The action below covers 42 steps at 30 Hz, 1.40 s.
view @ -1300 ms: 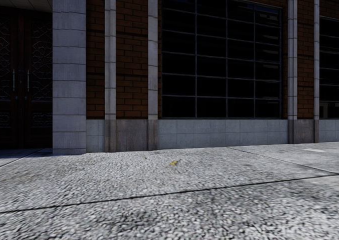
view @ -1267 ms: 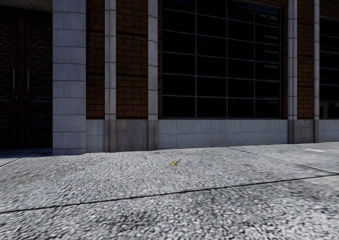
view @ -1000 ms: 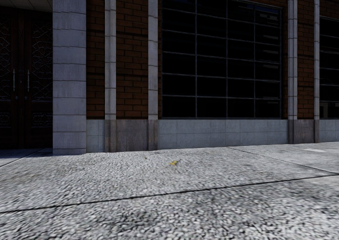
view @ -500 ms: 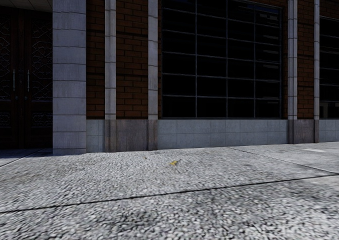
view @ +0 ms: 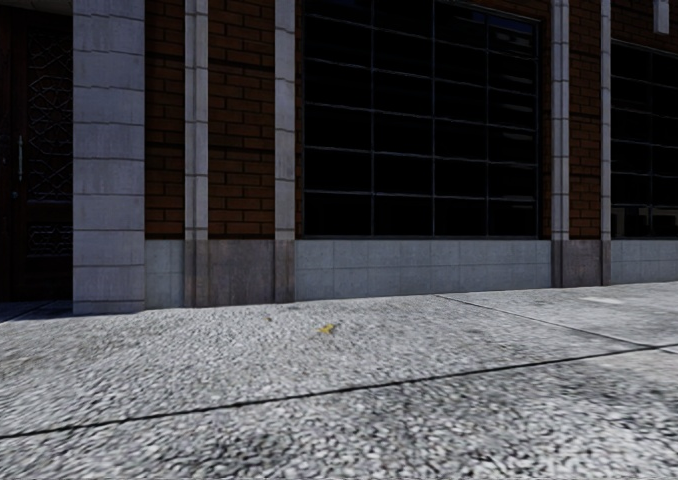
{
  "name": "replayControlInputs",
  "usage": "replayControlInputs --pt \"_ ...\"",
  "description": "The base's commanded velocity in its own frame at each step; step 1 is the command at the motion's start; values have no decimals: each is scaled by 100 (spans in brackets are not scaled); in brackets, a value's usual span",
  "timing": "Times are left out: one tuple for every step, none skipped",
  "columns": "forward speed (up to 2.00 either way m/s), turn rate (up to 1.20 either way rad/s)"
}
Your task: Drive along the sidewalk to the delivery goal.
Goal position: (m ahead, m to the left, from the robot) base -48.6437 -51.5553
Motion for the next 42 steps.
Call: replayControlInputs --pt "200 -64" --pt "200 -65" --pt "200 -65" --pt "200 -65" --pt "200 -65" --pt "200 -65" --pt "200 -65" --pt "200 -65" --pt "200 -65" --pt "200 -65" --pt "200 -71" --pt "200 -78" --pt "200 -78" --pt "200 -80" --pt "200 -80" --pt "200 -80" --pt "200 -80" --pt "200 -80" --pt "200 -80" --pt "200 -80" --pt "200 -80" --pt "200 -80" --pt "200 -80" --pt "200 -80" --pt "200 -80" --pt "200 -80" --pt "200 -80" --pt "200 -80" --pt "200 -80" --pt "200 -80" --pt "200 -80" --pt "200 -80" --pt "200 -80" --pt "200 -80" --pt "200 -80" --pt "200 -80" --pt "200 -80" --pt "200 -80" --pt "200 -80" --pt "200 -80" --pt "200 -80" --pt "200 -80"
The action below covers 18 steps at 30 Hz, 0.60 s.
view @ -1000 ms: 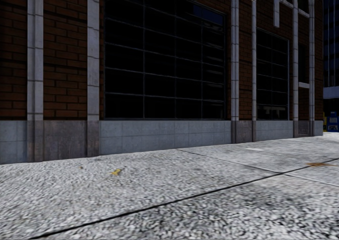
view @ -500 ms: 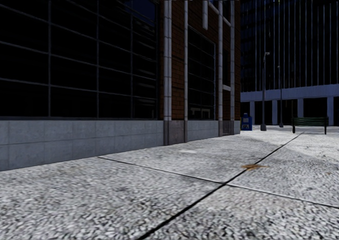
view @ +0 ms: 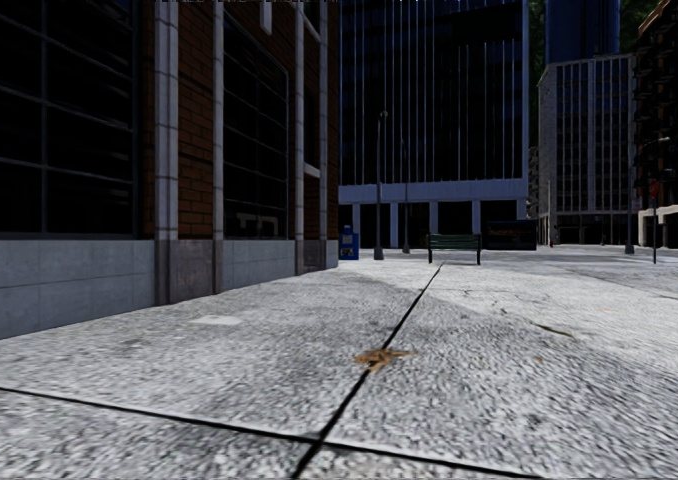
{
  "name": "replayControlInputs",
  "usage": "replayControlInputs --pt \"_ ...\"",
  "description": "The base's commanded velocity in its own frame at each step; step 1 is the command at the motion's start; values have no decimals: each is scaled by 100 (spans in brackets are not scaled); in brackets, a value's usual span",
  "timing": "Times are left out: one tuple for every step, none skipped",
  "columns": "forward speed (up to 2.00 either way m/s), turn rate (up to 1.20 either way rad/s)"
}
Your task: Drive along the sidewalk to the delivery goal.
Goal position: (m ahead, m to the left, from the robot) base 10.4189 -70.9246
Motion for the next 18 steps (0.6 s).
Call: replayControlInputs --pt "200 -80" --pt "200 -80" --pt "200 -80" --pt "200 -80" --pt "200 -80" --pt "200 -80" --pt "200 -80" --pt "200 -80" --pt "200 -80" --pt "200 -80" --pt "200 -80" --pt "200 -80" --pt "200 -80" --pt "200 -80" --pt "200 -80" --pt "200 -80" --pt "200 -80" --pt "200 -80"
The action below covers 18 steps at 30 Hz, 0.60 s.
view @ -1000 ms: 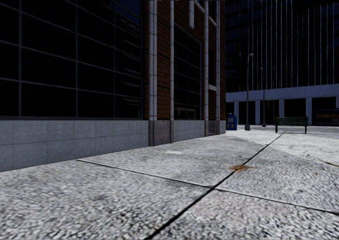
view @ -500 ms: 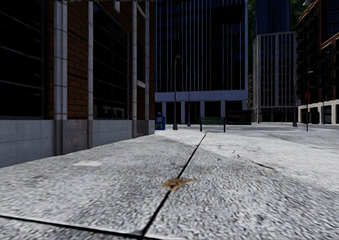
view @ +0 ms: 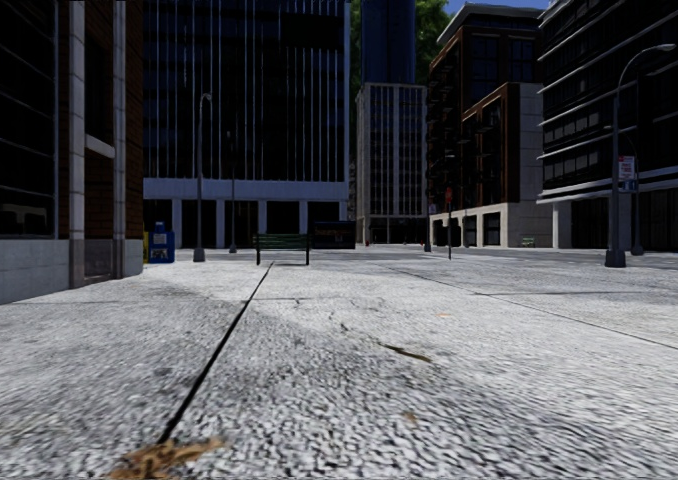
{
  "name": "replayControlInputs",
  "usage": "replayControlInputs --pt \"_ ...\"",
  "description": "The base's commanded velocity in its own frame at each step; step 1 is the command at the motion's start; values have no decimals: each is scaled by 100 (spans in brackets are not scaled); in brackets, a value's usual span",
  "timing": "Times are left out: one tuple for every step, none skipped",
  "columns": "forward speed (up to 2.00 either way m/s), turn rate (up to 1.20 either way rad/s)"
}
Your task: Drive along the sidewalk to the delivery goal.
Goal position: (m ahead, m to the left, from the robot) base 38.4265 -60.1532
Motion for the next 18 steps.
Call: replayControlInputs --pt "200 -80" --pt "200 -80" --pt "200 -80" --pt "200 -80" --pt "200 -80" --pt "200 -80" --pt "200 -80" --pt "200 -80" --pt "200 -80" --pt "200 -80" --pt "200 -80" --pt "200 -80" --pt "200 -80" --pt "200 -80" --pt "200 -80" --pt "200 -80" --pt "200 -80" --pt "200 -80"
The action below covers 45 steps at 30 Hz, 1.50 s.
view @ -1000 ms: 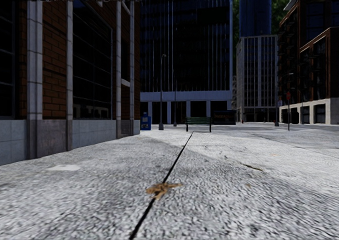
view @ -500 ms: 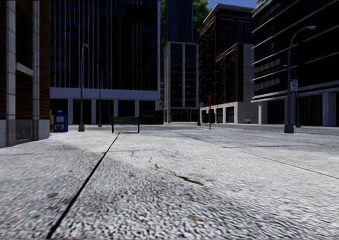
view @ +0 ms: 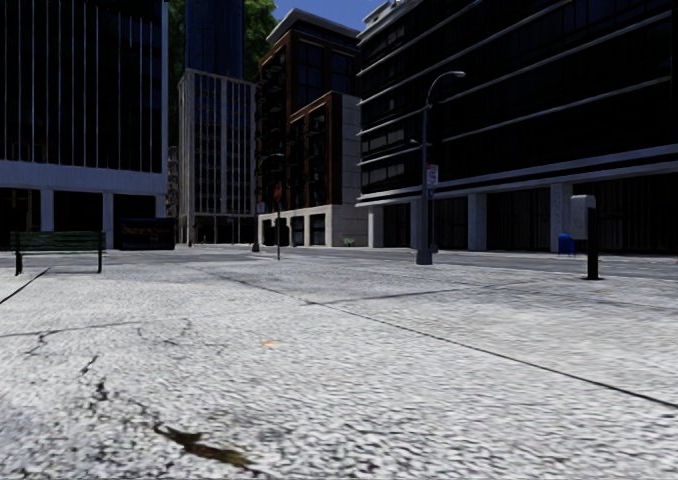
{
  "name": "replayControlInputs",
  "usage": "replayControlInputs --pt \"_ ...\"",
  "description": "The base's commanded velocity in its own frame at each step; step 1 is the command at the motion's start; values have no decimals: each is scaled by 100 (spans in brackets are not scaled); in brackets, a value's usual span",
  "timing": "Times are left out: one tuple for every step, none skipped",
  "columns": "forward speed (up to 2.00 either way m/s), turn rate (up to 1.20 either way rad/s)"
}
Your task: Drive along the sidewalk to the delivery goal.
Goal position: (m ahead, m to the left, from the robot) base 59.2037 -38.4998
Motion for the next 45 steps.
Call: replayControlInputs --pt "200 -80" --pt "200 -45" --pt "200 -45" --pt "200 0" --pt "200 0" --pt "200 0" --pt "200 0" --pt "200 0" --pt "200 0" --pt "200 0" --pt "200 0" --pt "200 0" --pt "200 0" --pt "200 0" --pt "200 0" --pt "200 0" --pt "200 0" --pt "200 0" --pt "200 0" --pt "200 0" --pt "200 0" --pt "200 0" --pt "200 0" --pt "200 0" --pt "200 0" --pt "200 0" --pt "200 0" --pt "200 0" --pt "200 0" --pt "200 0" --pt "200 0" --pt "200 0" --pt "200 0" --pt "200 0" --pt "200 0" --pt "200 0" --pt "200 0" --pt "200 0" --pt "200 0" --pt "200 0" --pt "200 0" --pt "200 0" --pt "200 0" --pt "200 0" --pt "200 0"
